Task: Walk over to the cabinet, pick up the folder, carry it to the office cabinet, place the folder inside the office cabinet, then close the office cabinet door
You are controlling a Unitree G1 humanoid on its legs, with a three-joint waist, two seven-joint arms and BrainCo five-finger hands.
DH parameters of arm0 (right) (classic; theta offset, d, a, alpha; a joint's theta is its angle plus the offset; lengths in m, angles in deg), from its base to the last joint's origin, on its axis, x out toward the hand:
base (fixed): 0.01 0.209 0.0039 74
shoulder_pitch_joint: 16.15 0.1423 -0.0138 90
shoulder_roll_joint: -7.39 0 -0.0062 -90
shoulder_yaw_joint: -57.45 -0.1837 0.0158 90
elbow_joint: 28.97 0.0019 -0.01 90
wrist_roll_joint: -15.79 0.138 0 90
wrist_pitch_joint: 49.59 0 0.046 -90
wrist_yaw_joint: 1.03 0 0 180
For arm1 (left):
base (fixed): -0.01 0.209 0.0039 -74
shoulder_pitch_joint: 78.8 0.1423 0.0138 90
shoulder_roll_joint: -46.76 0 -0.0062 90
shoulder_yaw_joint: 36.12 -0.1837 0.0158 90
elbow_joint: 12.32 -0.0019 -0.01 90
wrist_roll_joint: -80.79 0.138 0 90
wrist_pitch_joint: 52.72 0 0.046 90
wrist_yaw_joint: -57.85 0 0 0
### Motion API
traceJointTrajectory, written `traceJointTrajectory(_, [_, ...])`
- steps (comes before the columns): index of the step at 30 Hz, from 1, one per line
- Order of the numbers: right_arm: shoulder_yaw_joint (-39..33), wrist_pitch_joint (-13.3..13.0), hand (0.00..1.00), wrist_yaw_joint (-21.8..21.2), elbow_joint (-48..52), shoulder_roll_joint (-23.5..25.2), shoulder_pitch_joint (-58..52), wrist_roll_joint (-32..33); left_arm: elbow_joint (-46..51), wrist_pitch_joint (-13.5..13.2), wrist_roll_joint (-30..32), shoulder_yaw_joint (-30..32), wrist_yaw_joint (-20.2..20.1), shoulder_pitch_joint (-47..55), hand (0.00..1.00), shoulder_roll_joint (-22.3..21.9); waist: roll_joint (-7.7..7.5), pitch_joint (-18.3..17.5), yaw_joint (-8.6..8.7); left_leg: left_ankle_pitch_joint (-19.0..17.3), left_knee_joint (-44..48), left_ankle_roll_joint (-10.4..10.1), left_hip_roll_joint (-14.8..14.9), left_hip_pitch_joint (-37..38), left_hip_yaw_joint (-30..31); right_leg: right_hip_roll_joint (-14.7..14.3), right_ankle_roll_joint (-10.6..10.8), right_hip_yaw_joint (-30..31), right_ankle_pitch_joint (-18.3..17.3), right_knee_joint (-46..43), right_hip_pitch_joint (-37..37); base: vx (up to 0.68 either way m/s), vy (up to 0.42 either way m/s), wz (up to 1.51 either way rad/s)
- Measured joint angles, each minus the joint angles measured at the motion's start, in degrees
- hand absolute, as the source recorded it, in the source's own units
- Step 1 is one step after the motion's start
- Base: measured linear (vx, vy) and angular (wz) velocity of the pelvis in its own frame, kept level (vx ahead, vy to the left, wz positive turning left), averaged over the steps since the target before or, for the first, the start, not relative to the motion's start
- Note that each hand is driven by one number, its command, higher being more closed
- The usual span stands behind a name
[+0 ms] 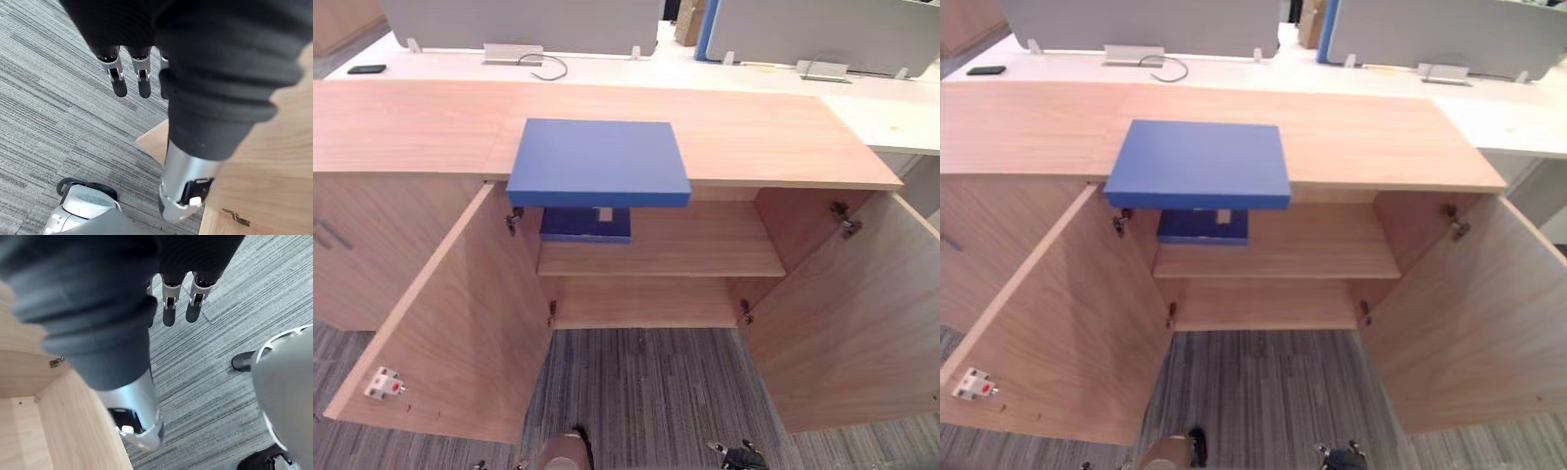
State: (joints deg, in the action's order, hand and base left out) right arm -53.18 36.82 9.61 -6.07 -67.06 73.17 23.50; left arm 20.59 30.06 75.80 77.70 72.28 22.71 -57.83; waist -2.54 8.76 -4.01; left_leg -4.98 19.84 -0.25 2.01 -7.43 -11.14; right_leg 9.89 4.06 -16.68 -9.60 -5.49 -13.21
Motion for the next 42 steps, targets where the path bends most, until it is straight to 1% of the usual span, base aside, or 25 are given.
traceJointTrajectory(1, [0.21, 0.01, 0.00, -0.29, -0.01, 0.22, 0.13, -0.06, -0.45, -0.01, 0.01, -0.13, -0.26, 0.09, 0.00, -0.04, 0.04, -0.27, -0.36, 0.69, -1.61, 0.08, -0.75, 1.01, -0.11, 0.46, 0.08, 0.16, 0.36, 0.40, -0.33, 0.03, 0.063, 0.09])
traceJointTrajectory(4, [0.47, 0.01, 0.00, -0.44, -0.02, 0.80, 0.98, -0.26, -0.79, 0.02, 0.18, -0.12, -0.34, 0.07, 0.00, 0.03, 0.03, -0.25, -0.15, 3.84, -6.49, -0.07, -1.39, 1.88, 0.25, 0.30, 1.36, 0.01, 2.07, 2.02, 0.36, -0.03, -0.037, 0.02])
traceJointTrajectory(9, [0.74, 0.03, 0.00, -0.43, 0.00, 0.54, -0.29, -2.15, -0.78, 0.01, -0.16, -0.13, -0.53, 0.29, 0.00, -0.03, 0.03, -0.31, 0.05, 9.31, -15.95, -0.50, -2.21, 5.13, 1.45, -0.19, 1.06, -0.05, 2.85, 3.28, 0.73, -0.06, -0.051, 0.02])
traceJointTrajectory(11, [1.49, 0.04, 0.00, -0.48, 0.00, 0.12, -0.67, -2.15, -0.69, -0.12, -2.04, -0.55, -1.48, 0.55, 0.00, 0.02, 0.12, -0.53, 0.09, 10.29, -18.13, -0.60, -2.57, 5.69, 1.49, -0.14, 1.06, 0.58, 2.83, 3.47, 1.30, -0.05, 0.029, -0.08])
traceJointTrajectory(13, [2.28, 0.12, 0.00, -1.03, 0.06, 0.12, -0.64, -2.20, 0.11, -0.06, -8.20, -3.25, -4.53, 0.51, 0.00, 0.89, 0.16, -0.56, 0.23, 11.20, -19.83, -0.14, -2.83, 5.69, 1.40, 0.13, 1.16, 1.30, 2.91, 3.49, 2.39, -0.02, 0.065, -0.08])
traceJointTrajectory(14, [2.40, 0.39, 0.00, -1.66, 0.07, 0.06, -0.64, -2.29, 2.65, 0.12, -13.03, -6.27, -6.49, 1.20, 0.00, 1.60, 0.14, -0.59, 0.23, 11.29, -19.95, -0.01, -3.23, 5.74, 1.41, 0.24, 1.25, 1.32, 2.97, 3.54, 2.40, 0.00, 0.051, 0.01])
traceJointTrajectory(16, [2.96, 0.86, 0.00, -2.31, 0.16, -0.19, -0.38, -2.55, 8.34, 0.19, -17.69, -9.59, -8.36, 2.63, 0.00, 1.78, 0.20, -0.67, 0.16, 11.34, -20.08, 0.07, -3.58, 5.74, 1.41, 0.56, 1.46, 1.35, 3.10, 3.73, 2.40, 0.01, 0.058, 0.01])
traceJointTrajectory(17, [4.57, 1.48, 0.00, -3.17, 0.40, -0.69, 0.14, -3.89, 16.63, 0.17, -22.82, -12.68, -10.30, 4.43, 0.00, 1.87, 0.30, -0.82, 0.03, 11.45, -20.42, 0.22, -3.94, 5.70, 1.40, 0.85, 1.67, 1.38, 3.45, 4.34, 2.40, 0.00, 0.080, -0.01])
traceJointTrajectory(18, [4.81, 1.59, 0.00, -3.51, 0.64, -0.74, 0.30, -4.59, 19.97, 0.19, -24.25, -13.44, -10.82, 4.85, 0.00, 1.95, 0.34, -0.89, 0.01, 11.48, -20.55, 0.27, -4.15, 5.66, 1.40, 0.92, 1.63, 1.38, 3.50, 4.57, 2.40, 0.00, 0.098, -0.02])
traceJointTrajectory(19, [5.30, 2.00, 0.00, -4.00, 1.12, -0.89, 0.85, -5.03, 26.90, 0.21, -26.72, -14.31, -11.77, 5.85, 0.00, 2.33, 0.36, -1.01, -0.10, 11.49, -20.70, 0.29, -4.53, 5.59, 1.40, 1.06, 1.53, 1.40, 3.58, 4.92, 2.40, 0.00, 0.049, -0.02])
traceJointTrajectory(20, [5.96, 2.14, 0.00, -4.21, 1.44, -1.10, 0.97, -5.62, 30.44, 0.20, -27.86, -14.48, -12.09, 6.38, 0.00, 2.59, 0.37, -1.10, -0.04, 11.49, -20.80, 0.29, -4.63, 5.59, 1.40, 1.14, 1.52, 1.42, 3.62, 5.04, 2.41, 0.01, 0.059, -0.04])
traceJointTrajectory(21, [6.91, 2.41, 0.00, -4.65, 1.85, -1.66, 1.05, -6.82, 38.87, 0.13, -30.02, -14.41, -12.54, 7.60, 0.00, 3.78, 0.49, -1.40, -0.13, 11.49, -20.97, 0.30, -4.82, 5.59, 1.40, 1.34, 1.53, 1.47, 3.67, 5.19, 2.53, 0.01, 0.031, -0.05])
traceJointTrajectory(22, [6.99, 2.45, 0.00, -4.72, 1.93, -1.83, 1.11, -6.93, 41.81, 0.06, -30.65, -14.16, -12.69, 8.03, 0.00, 4.41, 0.62, -1.58, -0.24, 11.49, -21.10, 0.31, -4.88, 5.59, 1.40, 1.39, 1.52, 1.53, 3.69, 5.21, 2.63, 0.02, 0.039, -0.07])
traceJointTrajectory(24, [7.26, 2.52, 0.00, -4.86, 2.19, -2.34, 1.07, -7.29, 50.80, -0.19, -31.39, -10.81, -12.95, 9.21, 0.00, 5.64, 1.14, -2.43, -0.55, 11.56, -21.55, 0.44, -4.90, 5.57, 1.40, 1.41, 1.70, 1.71, 4.43, 5.92, 2.72, 0.03, 0.011, -0.07])
traceJointTrajectory(25, [7.27, 2.53, 0.00, -4.87, 2.19, -2.41, 1.03, -7.62, 52.71, -0.32, -30.33, -10.05, -12.61, 9.48, 0.00, 5.55, 1.31, -2.66, -0.74, 11.57, -21.58, 0.46, -4.90, 5.53, 1.41, 1.37, 1.68, 1.75, 4.71, 6.26, 2.69, 0.02, 0.000, -0.09])
traceJointTrajectory(27, [7.28, 2.54, 0.00, -4.88, 2.21, -2.50, 0.98, -8.04, 58.23, -0.69, -23.22, -9.16, -10.74, 9.88, 0.00, 4.42, 1.84, -3.08, -1.59, 11.56, -21.59, 0.50, -4.89, 5.54, 1.67, 1.23, 1.46, 2.13, 5.26, 7.02, 2.57, 0.01, -0.001, -0.10])
traceJointTrajectory(28, [7.37, 2.54, 0.00, -4.88, 2.18, -2.47, 0.83, -8.36, 62.51, -0.72, -15.74, -8.73, -7.98, 9.73, 0.00, 2.42, 2.19, -3.36, -1.85, 11.56, -21.60, 0.50, -4.66, 5.59, 1.95, 1.14, 1.41, 2.22, 5.34, 7.10, 2.45, 0.00, -0.011, -0.05])
traceJointTrajectory(29, [7.67, 2.53, 0.00, -4.87, 2.15, -2.48, 0.66, -8.54, 64.40, -0.71, -11.73, -8.62, -6.37, 9.69, 0.00, 1.44, 2.30, -3.45, -1.85, 11.56, -21.59, 0.50, -4.40, 5.67, 1.90, 1.10, 1.45, 2.50, 5.36, 6.91, 2.47, -0.01, -0.013, -0.07])
traceJointTrajectory(31, [9.49, 2.45, 0.00, -4.68, 2.17, -2.32, 0.31, -8.63, 71.48, -0.86, 0.95, -8.63, -0.80, 10.00, 0.00, -1.51, 2.44, -3.98, -1.98, 11.54, -21.59, 0.49, -3.96, 5.97, 1.83, 0.82, 1.46, 2.78, 5.37, 6.46, 2.47, -0.02, -0.015, -0.08])
traceJointTrajectory(32, [9.51, 2.41, 0.00, -4.66, 2.18, -2.20, 0.13, -8.63, 72.84, -0.91, 2.95, -8.70, 0.16, 9.97, 0.00, -1.73, 2.45, -4.08, -1.98, 11.53, -21.60, 0.48, -3.83, 6.02, 1.81, 0.74, 1.46, 2.84, 5.36, 6.38, 2.48, -0.04, -0.013, -0.05])
traceJointTrajectory(34, [9.53, 2.35, 0.00, -4.46, 2.17, -1.73, -1.01, -8.66, 77.70, -1.27, 10.82, -8.69, 3.69, 9.67, 0.00, -1.70, 2.42, -4.92, -1.97, 11.38, -21.82, 0.26, -3.44, 6.36, 1.66, 0.41, 1.45, 3.03, 5.31, 6.17, 2.49, -0.04, -0.007, -0.08])
traceJointTrajectory(35, [9.55, 2.34, 0.00, -4.33, 2.16, -1.62, -1.45, -8.69, 78.62, -1.29, 12.39, -8.68, 4.56, 9.61, 0.00, -1.68, 2.44, -5.29, -1.98, 11.23, -21.97, 0.03, -3.40, 6.46, 1.64, 0.34, 1.46, 3.07, 5.31, 6.18, 2.49, -0.03, -0.002, -0.07])
traceJointTrajectory(36, [9.68, 2.34, 0.00, -4.25, 2.14, -1.53, -2.22, -8.82, 79.95, -1.31, 16.24, -8.75, 6.36, 9.30, 0.00, -1.35, 2.46, -5.83, -1.90, 11.23, -22.34, -0.10, -3.34, 6.61, 1.62, 0.28, 1.47, 3.10, 5.30, 6.21, 2.57, -0.02, 0.001, -0.05])
traceJointTrajectory(38, [11.00, 2.30, 0.00, -4.12, 1.91, -1.71, -2.82, -8.87, 80.71, -1.33, 21.56, -9.35, 8.76, 7.73, 0.00, 0.74, 2.36, -6.54, -1.78, 11.38, -22.80, -0.30, -3.22, 6.61, 1.62, 0.13, 1.47, 3.41, 5.30, 6.19, 3.03, -0.04, 0.009, -0.08])
traceJointTrajectory(42, [11.19, 2.14, 0.00, -3.77, 1.63, -1.71, -2.88, -8.91, 80.87, -1.30, 29.02, -10.17, 11.18, 4.61, 0.00, 4.03, 2.30, -7.27, -1.40, 11.41, -23.00, -0.32, -3.21, 6.61, 1.18, 0.15, 1.47, 4.28, 5.31, 6.17, 3.48, -0.02, 0.016, -0.08])
